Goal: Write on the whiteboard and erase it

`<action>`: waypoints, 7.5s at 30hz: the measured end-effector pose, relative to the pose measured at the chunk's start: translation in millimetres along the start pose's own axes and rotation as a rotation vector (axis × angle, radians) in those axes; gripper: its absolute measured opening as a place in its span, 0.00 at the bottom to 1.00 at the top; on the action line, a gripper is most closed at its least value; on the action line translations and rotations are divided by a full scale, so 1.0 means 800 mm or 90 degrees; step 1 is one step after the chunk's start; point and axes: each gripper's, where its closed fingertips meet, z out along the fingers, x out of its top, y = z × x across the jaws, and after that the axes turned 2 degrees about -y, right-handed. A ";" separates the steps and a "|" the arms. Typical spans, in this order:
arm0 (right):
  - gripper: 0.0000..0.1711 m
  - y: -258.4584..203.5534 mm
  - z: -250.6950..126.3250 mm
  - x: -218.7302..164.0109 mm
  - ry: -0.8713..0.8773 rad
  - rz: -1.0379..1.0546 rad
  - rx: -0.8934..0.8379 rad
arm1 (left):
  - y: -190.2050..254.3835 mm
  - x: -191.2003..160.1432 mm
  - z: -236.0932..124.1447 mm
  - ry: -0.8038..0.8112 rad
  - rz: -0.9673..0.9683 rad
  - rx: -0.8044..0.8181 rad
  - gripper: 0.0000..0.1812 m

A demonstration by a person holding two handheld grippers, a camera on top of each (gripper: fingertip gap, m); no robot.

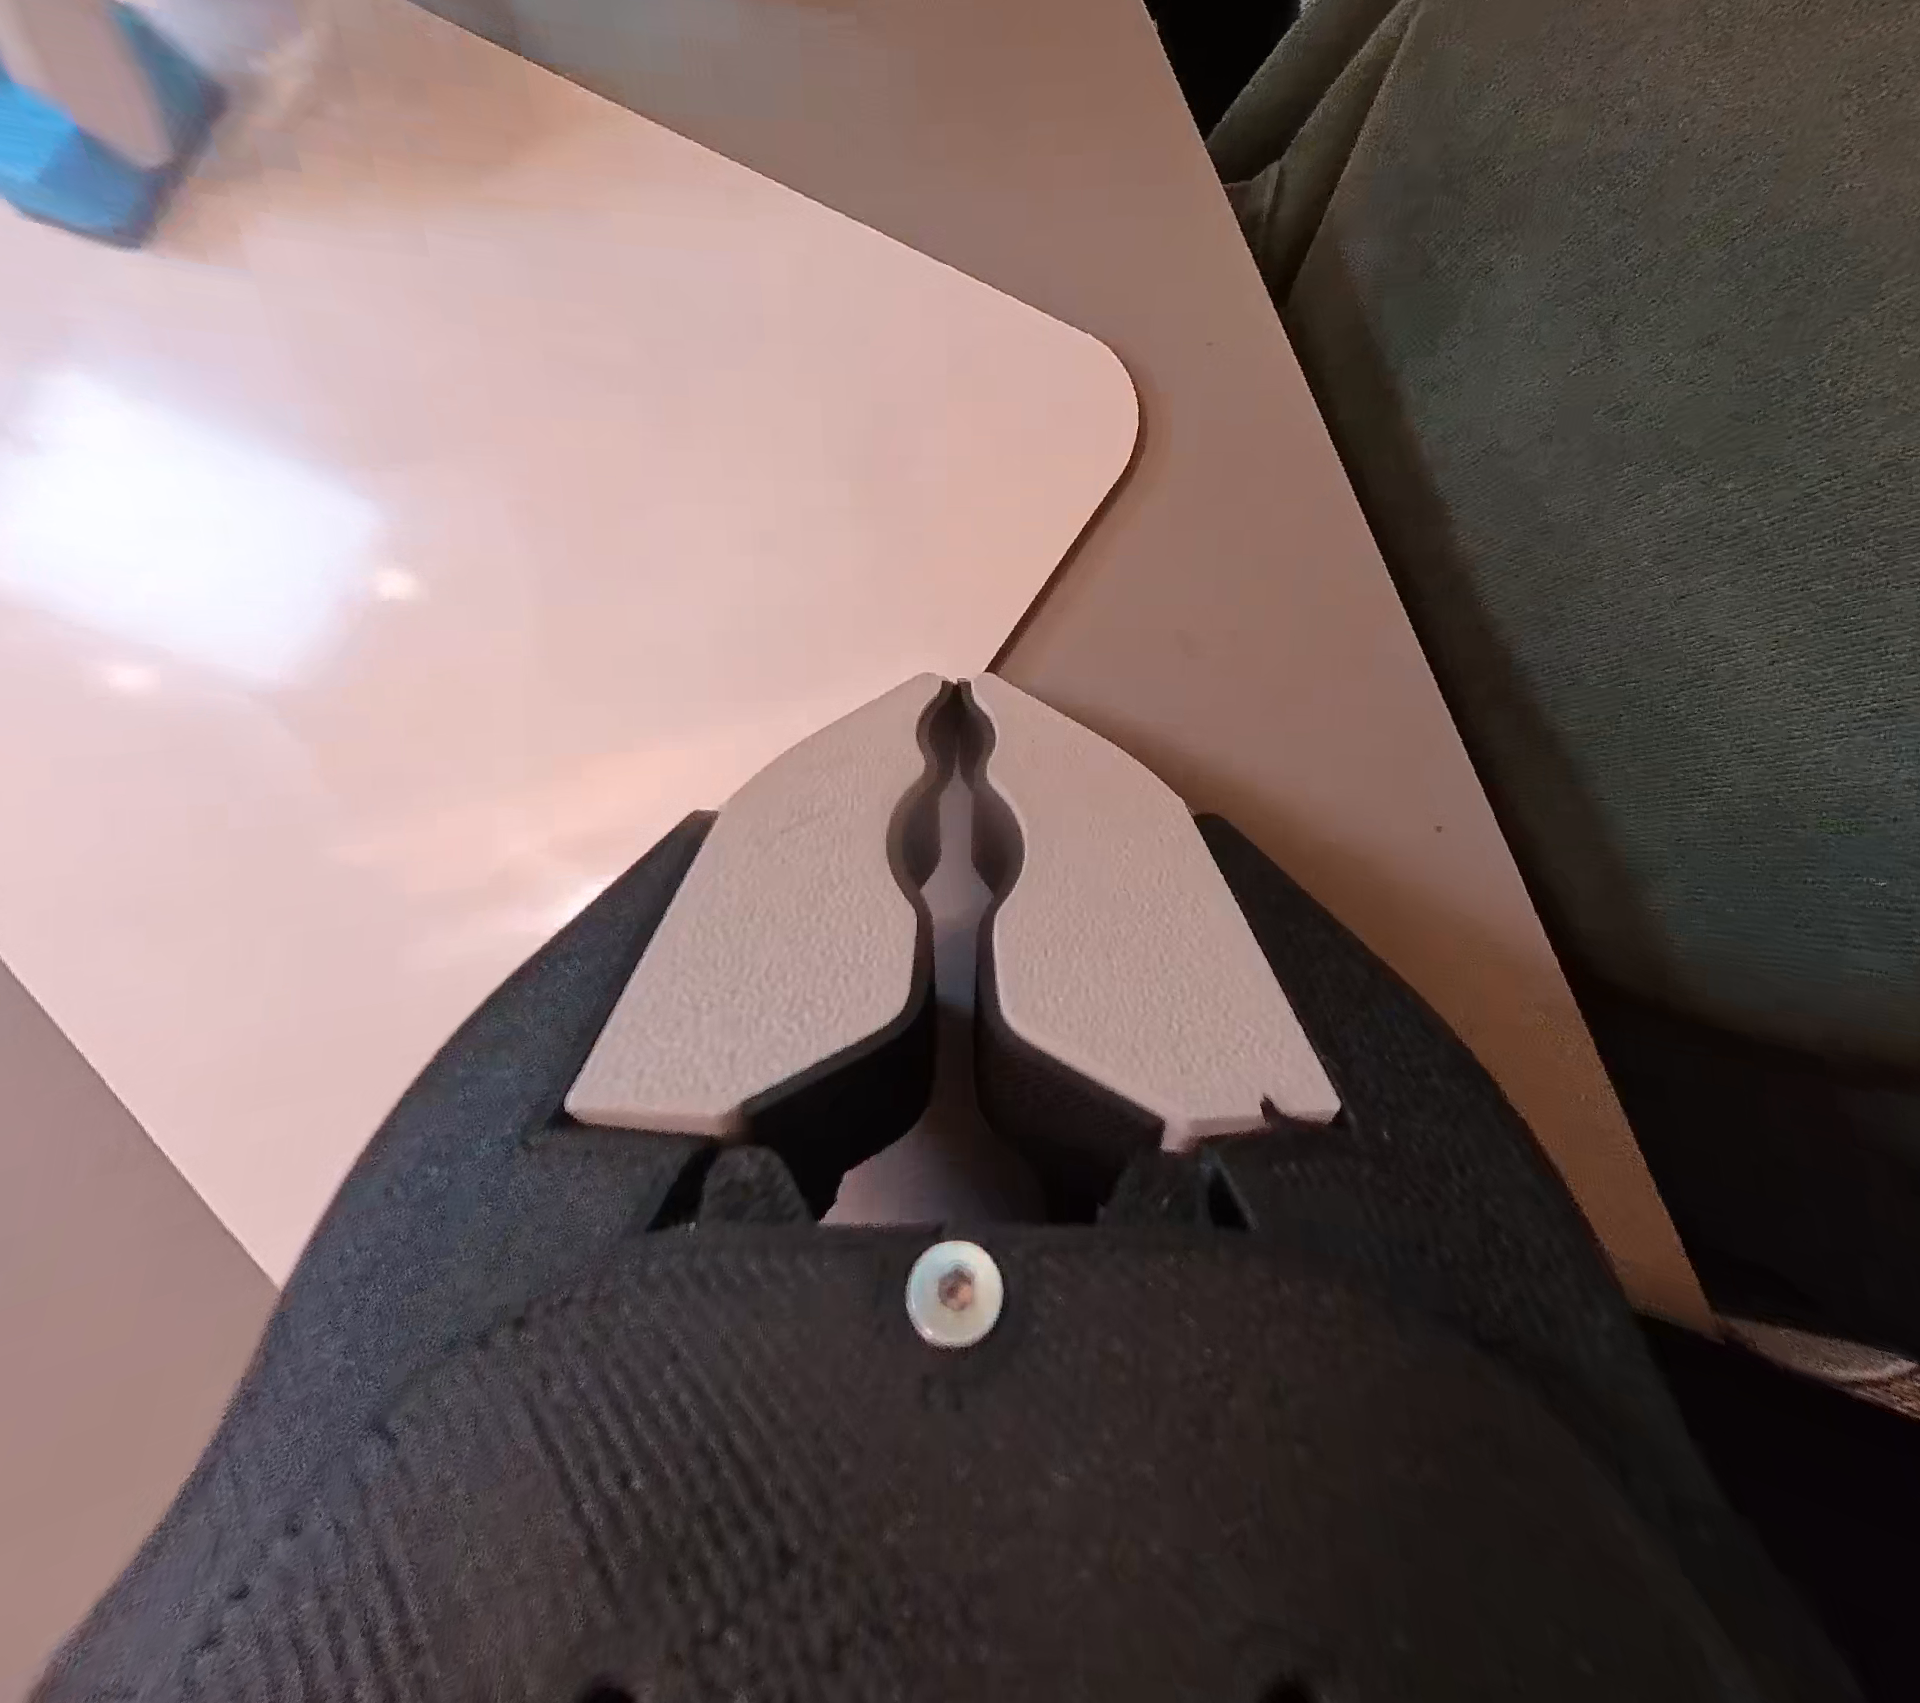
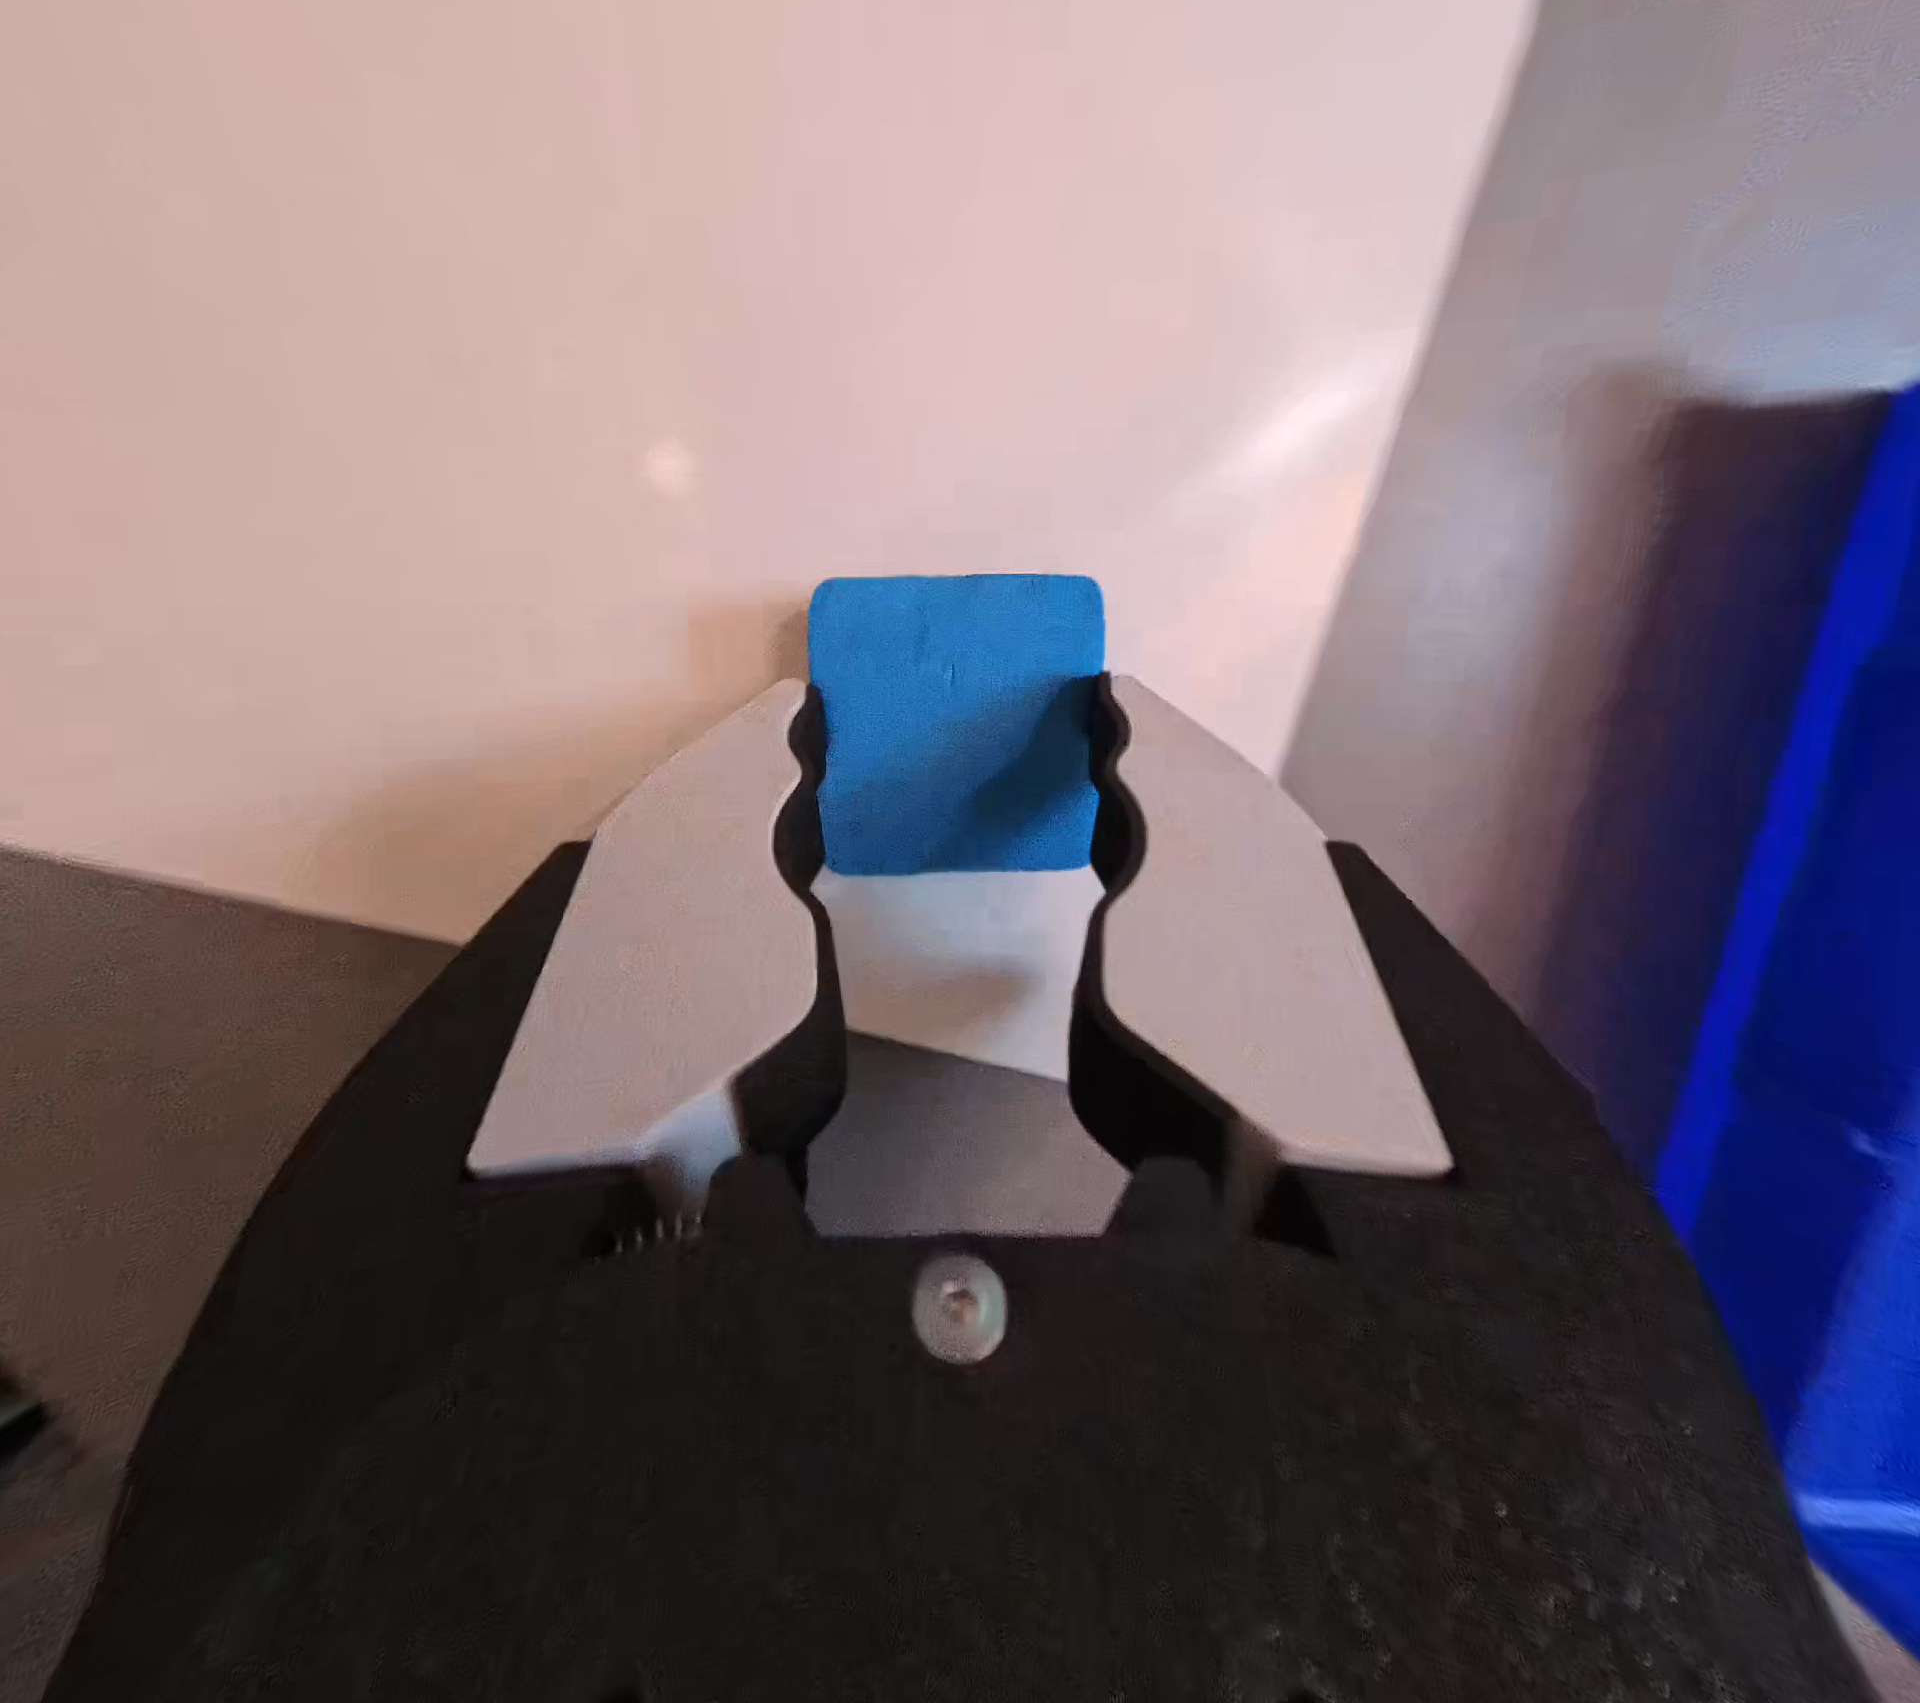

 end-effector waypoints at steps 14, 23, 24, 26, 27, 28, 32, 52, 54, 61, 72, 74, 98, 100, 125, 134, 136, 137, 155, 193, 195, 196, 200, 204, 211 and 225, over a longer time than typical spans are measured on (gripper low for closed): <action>0.29 -0.074 0.074 0.165 0.019 -0.196 0.032 | 0.004 0.000 -0.001 0.003 0.016 -0.005 0.00; 0.29 0.015 0.094 0.201 0.022 -0.072 -0.012 | 0.005 0.000 -0.001 0.003 0.024 -0.002 0.00; 0.29 -0.017 0.092 0.200 0.022 -0.111 0.016 | 0.005 0.000 -0.001 0.004 0.024 -0.003 0.00; 0.29 -0.082 0.084 0.189 0.016 -0.194 0.073 | 0.005 0.000 -0.001 0.004 0.026 -0.001 0.00; 0.29 -0.112 0.077 0.179 0.017 -0.218 0.111 | 0.005 0.000 -0.002 0.003 0.027 0.000 0.00; 0.29 -0.136 0.069 0.166 0.016 -0.229 0.144 | 0.005 -0.001 -0.002 0.003 0.029 0.002 0.00; 0.29 -0.152 0.035 0.090 -0.007 -0.254 0.121 | -0.001 -0.005 -0.005 -0.002 0.026 0.017 0.00; 0.30 0.061 0.034 0.063 0.039 -0.004 -0.037 | -0.044 -0.025 -0.013 0.007 -0.048 0.051 0.00; 0.30 0.081 0.048 0.089 0.062 0.027 -0.027 | -0.043 -0.025 -0.014 0.009 -0.044 0.053 0.00; 0.31 0.086 0.051 0.095 0.088 0.049 -0.035 | -0.047 -0.030 -0.018 0.009 -0.039 0.076 0.00; 0.31 0.016 0.019 0.036 0.075 -0.035 -0.091 | -0.048 -0.030 -0.018 0.011 -0.041 0.079 0.00; 0.31 0.005 0.016 0.032 0.072 -0.046 -0.089 | -0.048 -0.030 -0.018 0.011 -0.045 0.077 0.00; 0.31 0.106 0.076 0.229 0.190 0.122 -0.063 | -0.125 -0.017 -0.088 0.255 -0.224 0.210 0.19; 0.31 0.130 0.091 0.249 0.191 0.148 -0.071 | -0.122 -0.017 -0.084 0.250 -0.218 0.208 0.19; 0.17 -0.002 -0.068 0.170 0.522 -0.090 -0.104 | -0.214 -0.060 -0.228 0.316 -0.330 0.493 0.02; 0.08 0.004 -0.086 0.159 0.600 -0.055 -0.098 | -0.346 -0.261 -0.338 0.093 -0.715 0.632 0.16; 0.08 0.003 -0.083 0.155 0.600 -0.056 -0.099 | -0.358 -0.323 -0.333 -0.020 -0.796 0.634 0.20; 0.08 0.001 -0.080 0.153 0.594 -0.058 -0.096 | -0.359 -0.345 -0.325 -0.047 -0.843 0.613 0.23; 0.07 -0.016 -0.082 0.148 0.585 -0.120 -0.118 | -0.337 -0.411 -0.302 -0.292 -0.923 0.474 0.12; 0.30 -0.130 -0.104 0.217 0.657 -0.254 0.018 | -0.219 0.059 -0.138 0.600 -0.510 0.009 0.10; 0.31 -0.137 -0.093 0.213 0.652 -0.284 -0.017 | -0.224 0.061 -0.148 0.654 -0.539 0.003 0.10; 0.31 -0.143 -0.086 0.213 0.647 -0.303 -0.039 | -0.222 0.066 -0.152 0.684 -0.551 -0.016 0.10; 0.19 -0.154 -0.083 0.224 0.682 -0.363 -0.175 | -0.214 0.079 -0.153 0.733 -0.591 -0.072 0.10; 0.12 -0.153 -0.094 0.223 0.694 -0.363 -0.176 | -0.209 0.079 -0.152 0.725 -0.591 -0.102 0.10; 0.12 -0.147 -0.101 0.203 0.651 -0.311 0.005 | -0.208 0.056 -0.151 0.627 -0.492 -0.011 0.16; 0.12 -0.173 -0.084 0.170 0.568 -0.246 0.338 | -0.158 0.031 -0.123 0.424 -0.312 0.051 0.11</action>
